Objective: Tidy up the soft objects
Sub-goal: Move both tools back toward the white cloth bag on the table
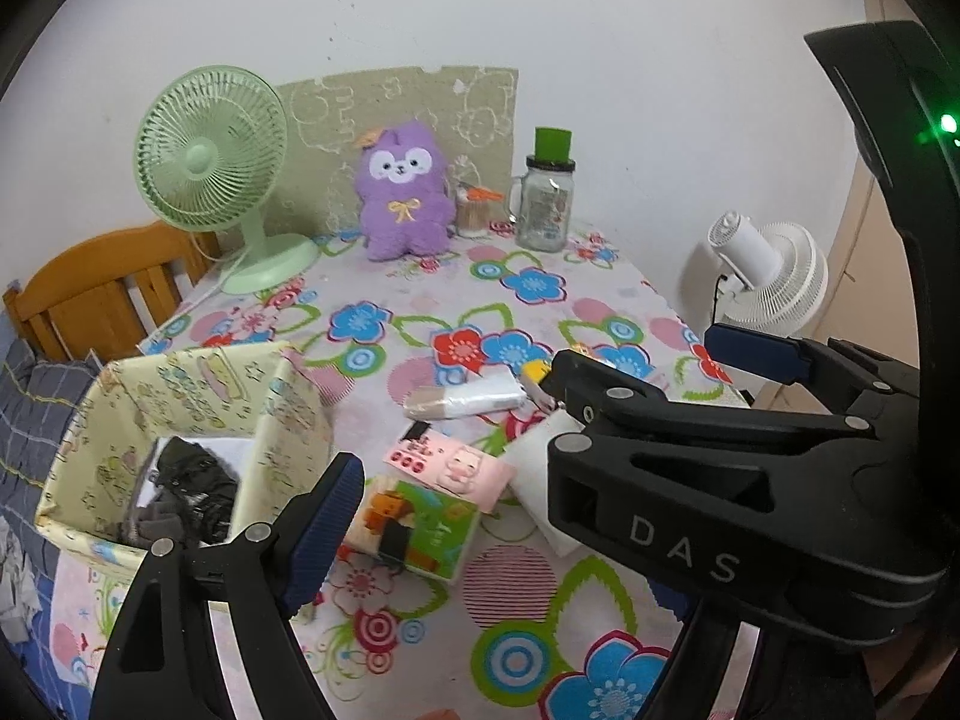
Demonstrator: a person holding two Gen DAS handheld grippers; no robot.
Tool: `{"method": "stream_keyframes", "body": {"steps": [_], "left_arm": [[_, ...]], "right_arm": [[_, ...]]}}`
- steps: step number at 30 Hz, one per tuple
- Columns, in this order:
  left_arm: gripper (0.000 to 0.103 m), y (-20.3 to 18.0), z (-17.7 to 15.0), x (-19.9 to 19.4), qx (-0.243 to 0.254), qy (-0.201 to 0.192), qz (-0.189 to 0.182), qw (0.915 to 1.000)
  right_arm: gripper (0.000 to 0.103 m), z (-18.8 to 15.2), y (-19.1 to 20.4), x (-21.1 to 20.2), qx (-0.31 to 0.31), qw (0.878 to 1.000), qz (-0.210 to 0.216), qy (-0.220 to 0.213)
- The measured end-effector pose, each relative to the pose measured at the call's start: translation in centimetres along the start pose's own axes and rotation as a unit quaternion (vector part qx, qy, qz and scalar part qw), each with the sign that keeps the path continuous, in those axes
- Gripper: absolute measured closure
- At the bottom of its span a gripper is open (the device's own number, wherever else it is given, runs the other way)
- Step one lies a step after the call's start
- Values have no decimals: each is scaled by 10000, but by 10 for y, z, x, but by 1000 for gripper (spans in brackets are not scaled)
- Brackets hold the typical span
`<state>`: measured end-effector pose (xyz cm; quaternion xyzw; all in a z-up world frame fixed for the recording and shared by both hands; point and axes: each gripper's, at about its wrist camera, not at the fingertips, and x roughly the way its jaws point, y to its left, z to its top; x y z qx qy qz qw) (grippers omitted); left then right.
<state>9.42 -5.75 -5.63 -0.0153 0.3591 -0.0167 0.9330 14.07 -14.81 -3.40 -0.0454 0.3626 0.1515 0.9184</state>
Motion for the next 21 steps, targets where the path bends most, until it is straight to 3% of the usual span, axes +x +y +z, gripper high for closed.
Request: {"method": "stream_keyframes", "body": {"steps": [21], "left_arm": [[17, 2, -17, 49, -76, 578, 63, 9983]], "right_arm": [[16, -27, -14, 56, 92, 9980, -16, 622]]}}
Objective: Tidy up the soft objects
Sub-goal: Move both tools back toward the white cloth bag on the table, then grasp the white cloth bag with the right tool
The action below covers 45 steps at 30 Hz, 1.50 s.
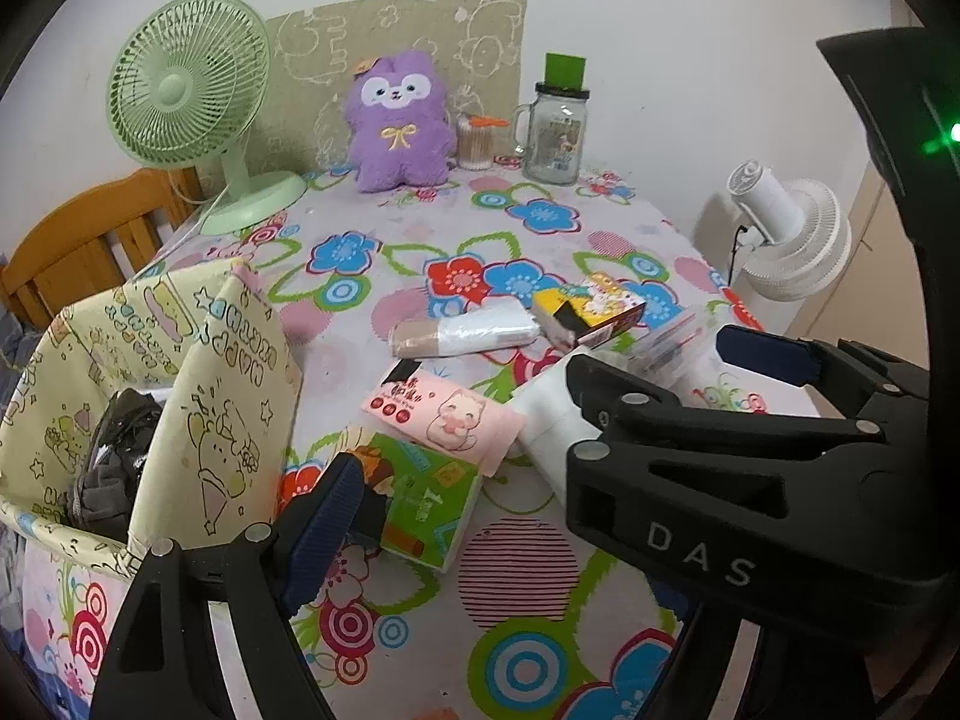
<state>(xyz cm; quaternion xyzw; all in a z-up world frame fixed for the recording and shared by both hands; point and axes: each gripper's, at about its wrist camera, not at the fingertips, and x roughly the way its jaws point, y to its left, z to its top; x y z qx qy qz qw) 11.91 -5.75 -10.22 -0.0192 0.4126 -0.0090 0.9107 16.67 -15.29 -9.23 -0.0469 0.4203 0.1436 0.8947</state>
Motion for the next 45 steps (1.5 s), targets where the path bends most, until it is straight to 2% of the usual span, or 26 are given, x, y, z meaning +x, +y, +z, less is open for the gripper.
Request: {"method": "stream_keyframes", "body": {"steps": [12, 22, 32, 37, 45], "left_arm": [[15, 12, -1, 24, -45, 191, 318, 9993], [13, 9, -2, 46, 162, 430, 500, 9977], [6, 4, -1, 63, 328, 551, 623, 9960], [0, -1, -3, 68, 527, 603, 778, 9937], [0, -2, -2, 73, 615, 618, 828, 9927]], "right_arm": [[16, -6, -2, 28, -58, 9993, -27, 363], [16, -6, 5, 50, -241, 9976, -33, 654], [16, -8, -3, 69, -168, 9964, -111, 829], [10, -7, -3, 74, -210, 9959, -128, 867], [10, -9, -6, 76, -120, 9959, -12, 898]]}}
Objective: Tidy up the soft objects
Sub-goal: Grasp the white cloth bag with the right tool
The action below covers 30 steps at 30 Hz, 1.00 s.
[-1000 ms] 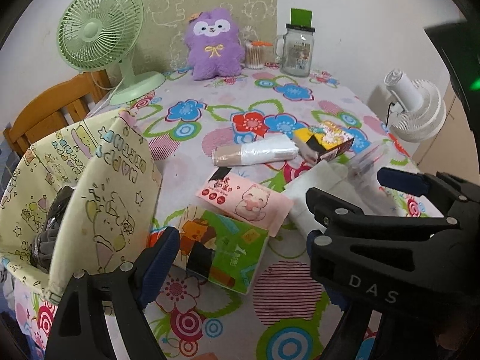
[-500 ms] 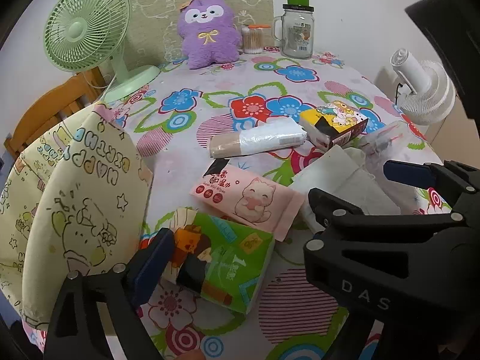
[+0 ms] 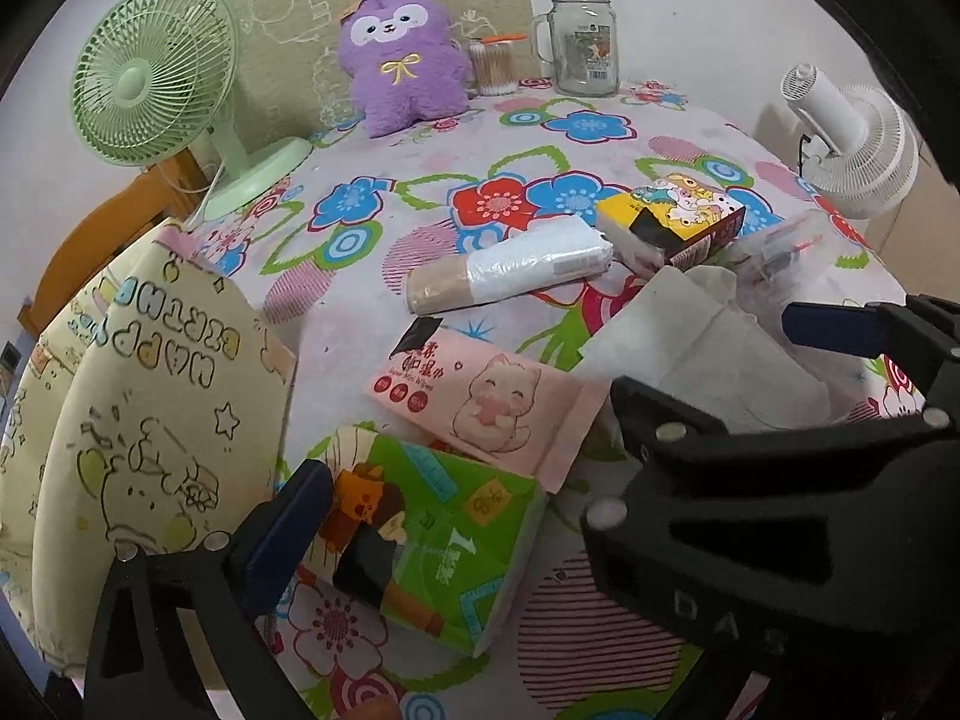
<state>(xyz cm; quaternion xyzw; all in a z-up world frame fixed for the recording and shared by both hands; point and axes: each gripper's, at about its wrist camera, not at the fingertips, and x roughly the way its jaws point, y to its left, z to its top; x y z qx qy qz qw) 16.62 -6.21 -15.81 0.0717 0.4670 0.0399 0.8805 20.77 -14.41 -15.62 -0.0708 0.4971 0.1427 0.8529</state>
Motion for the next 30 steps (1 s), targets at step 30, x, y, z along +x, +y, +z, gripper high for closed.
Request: {"method": "stream_keyframes", "body": {"steps": [30], "left_arm": [[0, 9, 2, 4, -27, 12, -26, 10000]], "right_arm": [[10, -2, 0, 1, 46, 9998, 167, 40]]}}
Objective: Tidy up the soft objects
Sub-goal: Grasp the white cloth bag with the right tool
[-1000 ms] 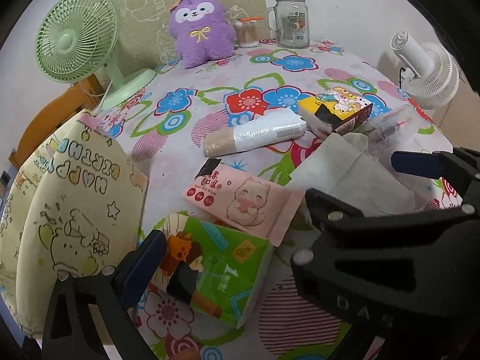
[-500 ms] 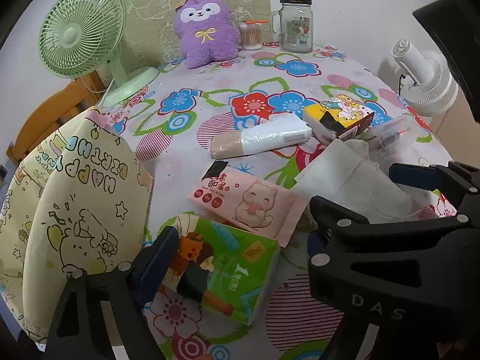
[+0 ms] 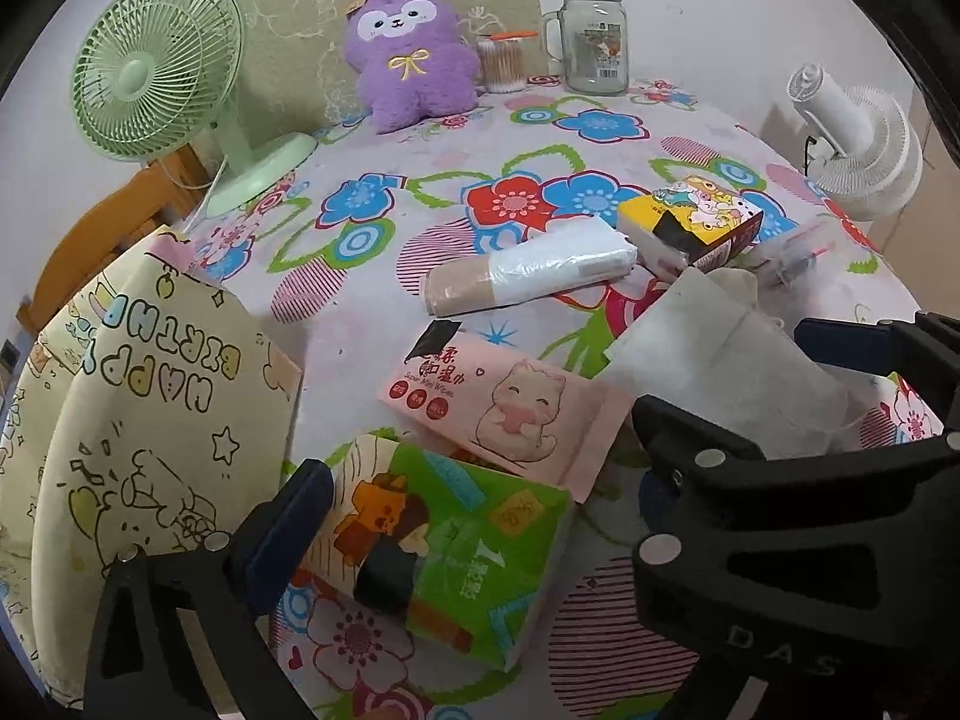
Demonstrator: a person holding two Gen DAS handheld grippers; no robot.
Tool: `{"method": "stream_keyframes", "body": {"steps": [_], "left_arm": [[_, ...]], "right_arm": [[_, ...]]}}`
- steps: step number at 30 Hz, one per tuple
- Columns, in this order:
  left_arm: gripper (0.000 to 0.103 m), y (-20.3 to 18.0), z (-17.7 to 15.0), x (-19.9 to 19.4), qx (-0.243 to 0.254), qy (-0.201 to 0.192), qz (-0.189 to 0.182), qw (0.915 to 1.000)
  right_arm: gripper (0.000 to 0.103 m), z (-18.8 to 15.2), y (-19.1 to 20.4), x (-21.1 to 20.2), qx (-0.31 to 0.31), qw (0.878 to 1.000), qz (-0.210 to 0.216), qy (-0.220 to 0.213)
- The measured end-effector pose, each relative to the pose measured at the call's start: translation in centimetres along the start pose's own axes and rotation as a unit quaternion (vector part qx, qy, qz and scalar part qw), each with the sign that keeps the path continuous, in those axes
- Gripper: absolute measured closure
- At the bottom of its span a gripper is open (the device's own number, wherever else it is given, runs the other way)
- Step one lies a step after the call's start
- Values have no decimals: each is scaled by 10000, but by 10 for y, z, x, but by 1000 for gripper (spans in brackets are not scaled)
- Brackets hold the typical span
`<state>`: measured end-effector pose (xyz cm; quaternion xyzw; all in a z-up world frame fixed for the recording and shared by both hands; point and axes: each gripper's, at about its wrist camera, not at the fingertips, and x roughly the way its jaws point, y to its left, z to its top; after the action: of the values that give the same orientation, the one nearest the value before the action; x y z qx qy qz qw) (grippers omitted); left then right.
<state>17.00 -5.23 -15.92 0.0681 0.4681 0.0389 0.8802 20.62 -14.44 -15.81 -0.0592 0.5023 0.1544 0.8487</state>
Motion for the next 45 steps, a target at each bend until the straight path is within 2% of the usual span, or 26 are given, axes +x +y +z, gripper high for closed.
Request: {"method": "stream_keyframes", "body": {"steps": [9, 11, 13, 15, 16, 18, 24, 35, 45], "left_arm": [[1, 2, 2, 3, -28, 4, -174, 9998], [4, 3, 0, 3, -91, -6, -191, 9998], [16, 4, -1, 0, -143, -31, -172, 9997], [27, 5, -2, -3, -145, -62, -128, 9998], [28, 4, -2, -3, -150, -48, -136, 9998], [29, 5, -2, -4, -163, -26, -171, 9997], [34, 2, -3, -10, -167, -22, -383, 9991], [34, 2, 0, -30, -203, -233, -452, 9985], [34, 7, 0, -48, -276, -394, -474, 9977]], "right_arm": [[10, 1, 1, 0, 10, 10000, -4, -4], [10, 1, 2, 1, -8, 10000, -6, 4], [10, 1, 2, 1, -6, 10000, 14, 12], [16, 1, 2, 0, 10, 10000, 44, 5], [19, 1, 2, 0, 17, 10000, 50, -7], [33, 2, 3, -1, -16, 10000, 30, -24], [49, 3, 3, -8, 5, 10000, 34, -92], [65, 4, -4, -29, 134, 9994, -8, -319], [70, 5, 0, -46, 138, 9986, 12, -503]]}}
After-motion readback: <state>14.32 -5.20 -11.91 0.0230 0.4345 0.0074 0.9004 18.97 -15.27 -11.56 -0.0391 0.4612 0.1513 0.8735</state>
